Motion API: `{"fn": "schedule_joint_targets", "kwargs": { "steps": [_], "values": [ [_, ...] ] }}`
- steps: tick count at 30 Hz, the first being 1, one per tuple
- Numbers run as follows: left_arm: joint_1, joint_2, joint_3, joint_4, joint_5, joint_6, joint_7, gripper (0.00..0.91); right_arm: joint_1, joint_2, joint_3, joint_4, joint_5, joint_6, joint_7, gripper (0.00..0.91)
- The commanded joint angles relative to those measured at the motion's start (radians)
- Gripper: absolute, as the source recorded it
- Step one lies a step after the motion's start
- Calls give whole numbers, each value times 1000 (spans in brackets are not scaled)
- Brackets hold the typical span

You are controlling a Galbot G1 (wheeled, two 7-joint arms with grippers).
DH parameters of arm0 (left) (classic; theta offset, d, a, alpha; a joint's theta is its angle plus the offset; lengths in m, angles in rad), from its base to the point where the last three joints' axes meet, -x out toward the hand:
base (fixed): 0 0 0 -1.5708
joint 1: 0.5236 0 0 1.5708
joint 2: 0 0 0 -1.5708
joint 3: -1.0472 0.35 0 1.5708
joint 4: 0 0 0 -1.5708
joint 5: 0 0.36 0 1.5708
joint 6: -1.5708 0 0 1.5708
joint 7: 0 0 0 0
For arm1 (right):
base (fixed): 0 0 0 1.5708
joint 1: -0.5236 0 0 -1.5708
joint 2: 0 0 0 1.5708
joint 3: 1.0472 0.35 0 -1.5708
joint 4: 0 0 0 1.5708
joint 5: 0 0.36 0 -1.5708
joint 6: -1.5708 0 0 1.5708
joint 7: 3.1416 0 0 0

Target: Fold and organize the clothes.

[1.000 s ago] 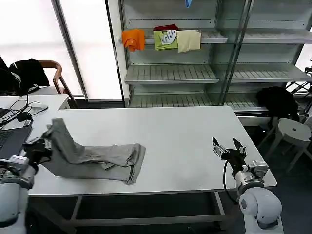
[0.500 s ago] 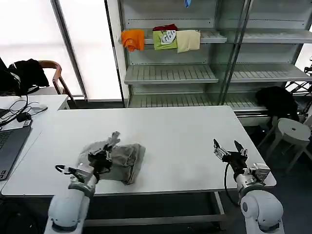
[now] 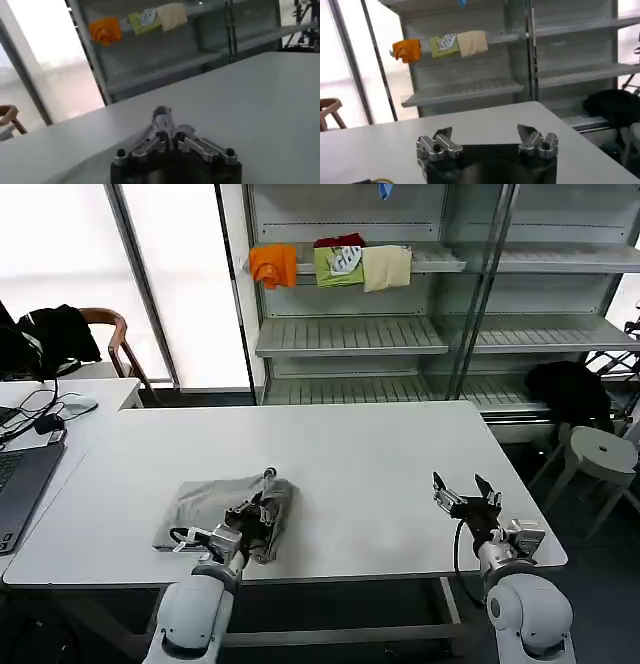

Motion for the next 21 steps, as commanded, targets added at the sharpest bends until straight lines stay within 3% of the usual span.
{"fn": "schedule_joint_targets", "kwargs": {
  "steps": [1, 9, 15, 21],
  "values": [
    [4, -45, 73, 50, 0, 8, -32, 907, -1, 2, 0, -5, -4, 1, 0, 907],
    [13, -69, 96, 51, -58, 8, -30, 907, -2, 2, 2, -7, -7, 3, 1, 907],
    [14, -66, 24, -54, -245, 3, -12, 907, -4, 2, 0, -7, -11, 2, 2, 907],
    [-10, 101, -237, -106, -418, -51, 21, 907, -6, -4, -4, -1, -21, 3, 1, 907]
  ]
}}
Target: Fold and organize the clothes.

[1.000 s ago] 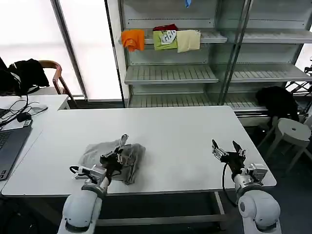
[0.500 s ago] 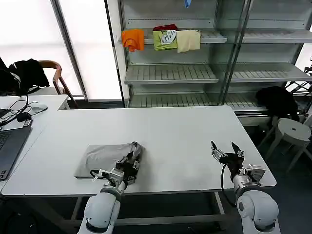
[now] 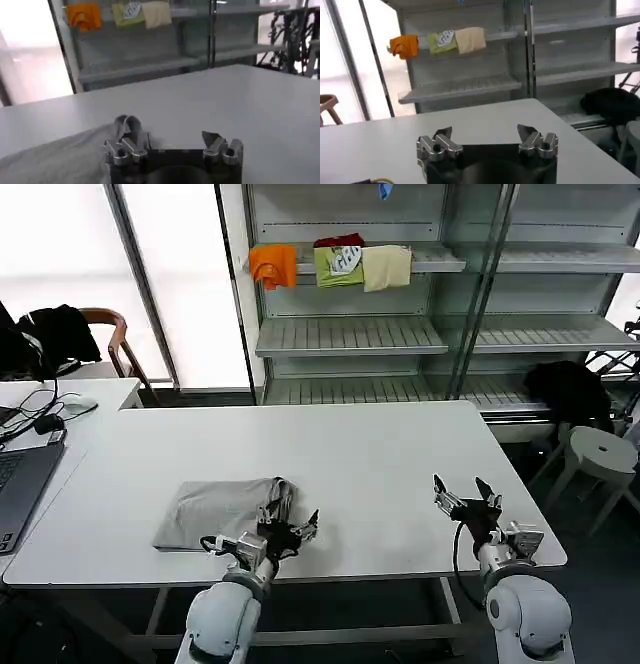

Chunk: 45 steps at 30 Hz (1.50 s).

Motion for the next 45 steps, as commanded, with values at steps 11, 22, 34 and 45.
{"fn": "schedule_joint_targets", "kwargs": {
  "steps": [11, 22, 34, 45],
  "values": [
    [-3, 277, -503, 126, -272, -48, 56, 907, 13, 7, -28, -24, -24, 2, 1, 907],
    [3, 251, -475, 176, -306, 9, 42, 907, 10, 3, -29, -22, -30, 0, 2, 907],
    [6, 233, -460, 206, -370, 12, 45, 453, 9, 2, -33, -22, -31, -1, 4, 907],
    [10, 210, -440, 204, -388, 14, 58, 20, 11, 0, -30, -25, -30, 0, 4, 907]
  ]
}}
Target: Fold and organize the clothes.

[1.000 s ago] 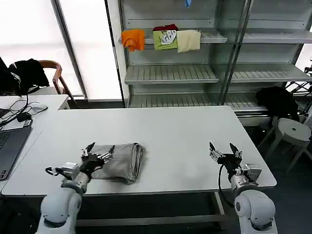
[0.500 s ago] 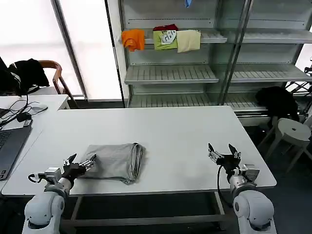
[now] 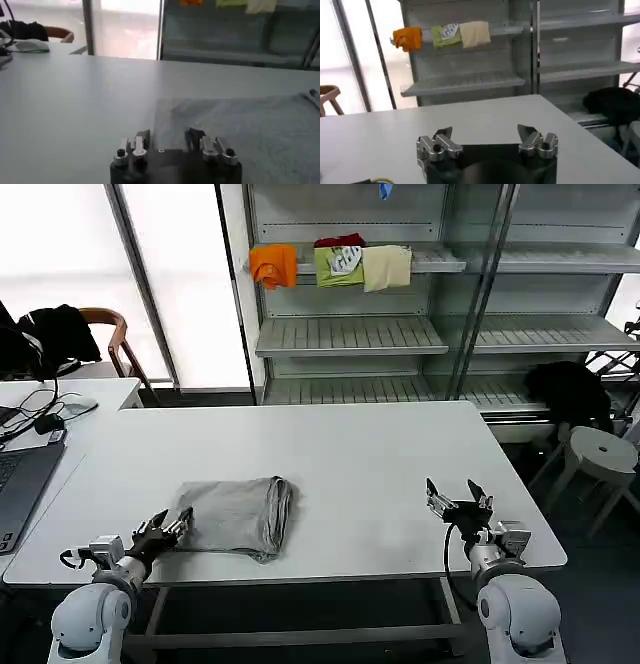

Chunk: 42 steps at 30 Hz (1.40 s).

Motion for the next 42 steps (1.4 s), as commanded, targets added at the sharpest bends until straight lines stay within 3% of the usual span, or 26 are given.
{"fn": "schedule_joint_targets", "kwargs": {
  "steps": [1, 9, 16, 21, 27, 34, 38, 42],
  "values": [
    [2, -3, -2, 10, -26, 4, 9, 20, 2, -2, 4, -2, 1, 1, 1, 907],
    [-6, -13, -6, 7, -46, -1, 24, 20, 3, -1, 6, -5, 1, 2, 2, 907],
    [-14, 16, -65, -27, 78, -111, 28, 10, 5, -3, 7, -7, 3, 3, 4, 907],
    [-47, 144, -200, -16, 266, -156, 81, 10, 4, -6, 7, -13, 6, 8, 3, 907],
    [-111, 375, -329, 47, 441, -205, 158, 10, 6, -8, -1, -47, 9, 33, 1, 907],
    [-209, 505, -296, 30, 578, -224, 227, 20, 15, -3, -19, -88, 8, 55, 1, 907],
    [-202, 488, -242, -61, 631, -212, 239, 20, 9, -2, -19, -91, 8, 64, 1, 907],
    [-109, 352, -177, -141, 719, -240, 246, 20, -8, -7, -8, -93, 9, 81, -2, 907]
  ]
}}
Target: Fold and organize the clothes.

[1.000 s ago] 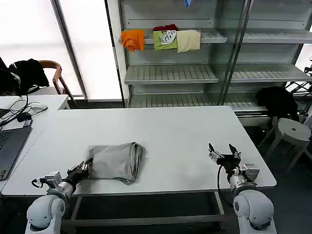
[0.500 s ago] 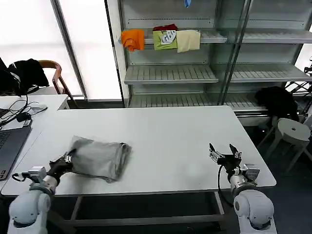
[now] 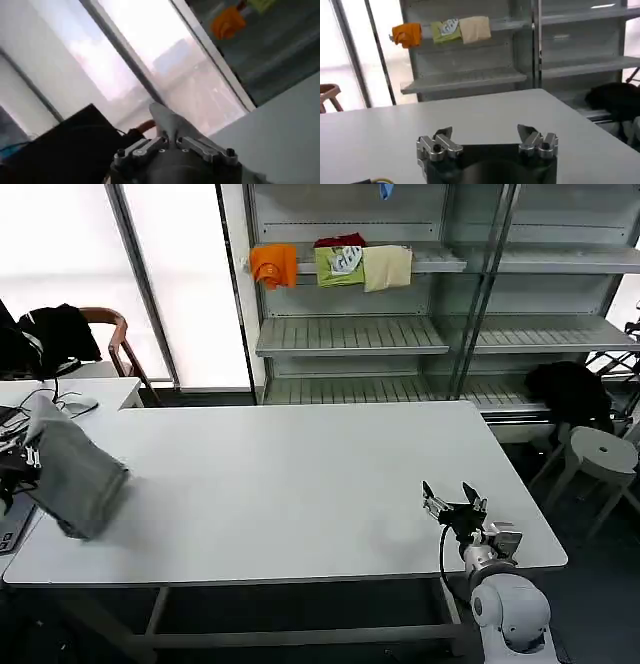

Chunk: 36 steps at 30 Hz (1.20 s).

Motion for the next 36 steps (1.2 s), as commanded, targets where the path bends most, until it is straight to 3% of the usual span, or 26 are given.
{"fn": "schedule_joint_targets", "kwargs": {
  "steps": [1, 2, 3, 5, 8, 10, 17, 24, 29, 36],
  "values": [
    [70, -56, 91, -153, 293, -74, 60, 20, -21, -5, 11, -24, 1, 29, -2, 907],
    [101, -162, 122, -156, 334, -95, 46, 20, -26, -7, 15, -27, 2, 33, -2, 907],
    [121, -189, 147, -151, 354, -116, 42, 20, -31, -8, 17, -29, 3, 36, -2, 907],
    [159, -311, 210, -124, 407, -161, 8, 20, -38, -10, 23, -35, 3, 41, -1, 907],
    [199, -426, 304, -74, 446, -205, -45, 20, -51, -12, 36, -45, 6, 50, 1, 907],
    [207, -461, 338, -68, 436, -205, -62, 20, -56, -14, 42, -48, 6, 52, 1, 907],
    [158, -457, 467, -133, 224, -87, -133, 20, -55, -27, 56, -41, 10, 49, 2, 907],
    [116, -454, 611, -137, 88, -48, -212, 20, -50, -24, 56, -27, 5, 39, 3, 907],
    [34, -499, 753, -80, 0, -16, -269, 30, -48, -21, 51, -10, -3, 27, 0, 907],
    [-58, -628, 884, 52, -42, 12, -327, 40, -42, -10, 32, 5, -32, 17, 1, 907]
  ]
}}
